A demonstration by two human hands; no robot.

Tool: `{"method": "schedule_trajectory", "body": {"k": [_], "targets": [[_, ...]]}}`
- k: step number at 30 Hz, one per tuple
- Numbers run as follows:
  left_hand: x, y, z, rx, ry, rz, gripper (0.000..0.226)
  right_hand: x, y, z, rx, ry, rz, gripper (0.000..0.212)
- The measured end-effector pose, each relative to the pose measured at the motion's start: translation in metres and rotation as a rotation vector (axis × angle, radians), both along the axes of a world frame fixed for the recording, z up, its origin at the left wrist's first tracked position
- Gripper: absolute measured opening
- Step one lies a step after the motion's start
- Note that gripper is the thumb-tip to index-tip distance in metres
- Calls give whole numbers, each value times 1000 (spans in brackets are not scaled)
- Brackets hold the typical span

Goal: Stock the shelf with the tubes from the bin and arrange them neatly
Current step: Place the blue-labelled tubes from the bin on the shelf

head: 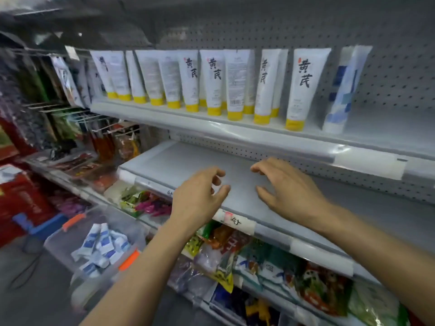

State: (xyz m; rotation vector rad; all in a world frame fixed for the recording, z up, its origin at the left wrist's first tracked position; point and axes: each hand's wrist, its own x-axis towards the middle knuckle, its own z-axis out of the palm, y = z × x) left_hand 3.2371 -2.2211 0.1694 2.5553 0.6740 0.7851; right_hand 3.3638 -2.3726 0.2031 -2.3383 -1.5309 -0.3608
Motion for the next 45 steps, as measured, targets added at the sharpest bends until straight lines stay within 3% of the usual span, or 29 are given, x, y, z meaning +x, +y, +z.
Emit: {"method": "schedule_trajectory", "body": {"k": [10,19,26,29,33,36,42,45], "targets": [[-110,179,-81,-205,257,167,23,-67,217,-79,-185,152,253,34],[-218,382,-159,-458,389,385,19,-138,430,-172,-394,388,305,29],[-233,462,-253,-754,420,471,22,-154,522,-262,-595,474,328,22],[-226,480,-303,-890,415,509,6,-150,552,-311,-700,516,306,19],[-211,505,-378,-1121,375,653,8,-143,595,-382,-832,579,248,12],[-196,523,-430,-1201,437,735,39,-141,624,-439,-901,589,193,8],[-173,549,-523,-1060,534,830,65,-149,666,-537,-887,581,107,45],[-161,551,-547,-955,575,891,81,-158,676,-569,-884,477,89,71]]}}
